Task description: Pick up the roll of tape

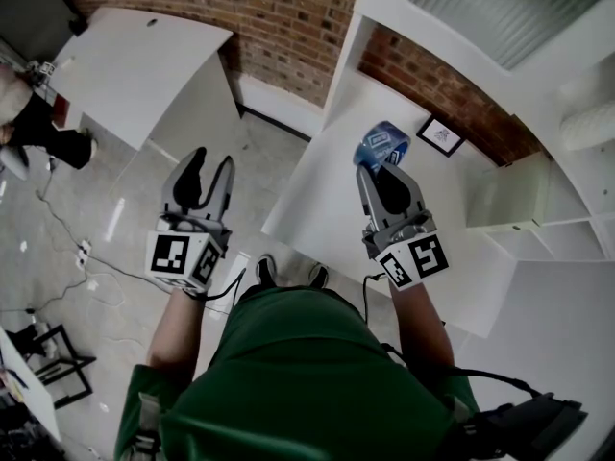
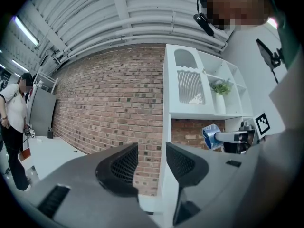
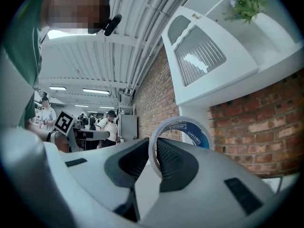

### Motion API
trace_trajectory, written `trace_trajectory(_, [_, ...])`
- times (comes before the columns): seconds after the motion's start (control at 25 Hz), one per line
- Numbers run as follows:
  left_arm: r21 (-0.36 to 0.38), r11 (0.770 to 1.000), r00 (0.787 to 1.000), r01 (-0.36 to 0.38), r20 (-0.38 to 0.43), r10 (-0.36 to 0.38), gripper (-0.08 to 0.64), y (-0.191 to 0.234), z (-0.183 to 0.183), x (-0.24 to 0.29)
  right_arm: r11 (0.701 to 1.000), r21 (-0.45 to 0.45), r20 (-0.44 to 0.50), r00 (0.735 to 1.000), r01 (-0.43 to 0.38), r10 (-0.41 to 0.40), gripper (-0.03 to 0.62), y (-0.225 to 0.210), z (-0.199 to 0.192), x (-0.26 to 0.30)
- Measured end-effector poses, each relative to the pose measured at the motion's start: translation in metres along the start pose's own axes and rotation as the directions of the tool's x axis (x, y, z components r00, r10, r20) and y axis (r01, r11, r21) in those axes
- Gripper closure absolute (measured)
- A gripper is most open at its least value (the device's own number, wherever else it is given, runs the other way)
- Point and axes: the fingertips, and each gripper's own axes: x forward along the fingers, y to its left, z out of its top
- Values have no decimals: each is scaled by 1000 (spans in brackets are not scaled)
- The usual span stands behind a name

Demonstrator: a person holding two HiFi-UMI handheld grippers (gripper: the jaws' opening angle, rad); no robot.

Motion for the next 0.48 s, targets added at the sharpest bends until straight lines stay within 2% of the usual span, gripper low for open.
trace_trajectory(0.48, [4, 1000, 1000, 4, -13, -4, 367, -5, -5, -1, 1000, -3, -8, 1000, -4, 4, 525, -1, -3, -4])
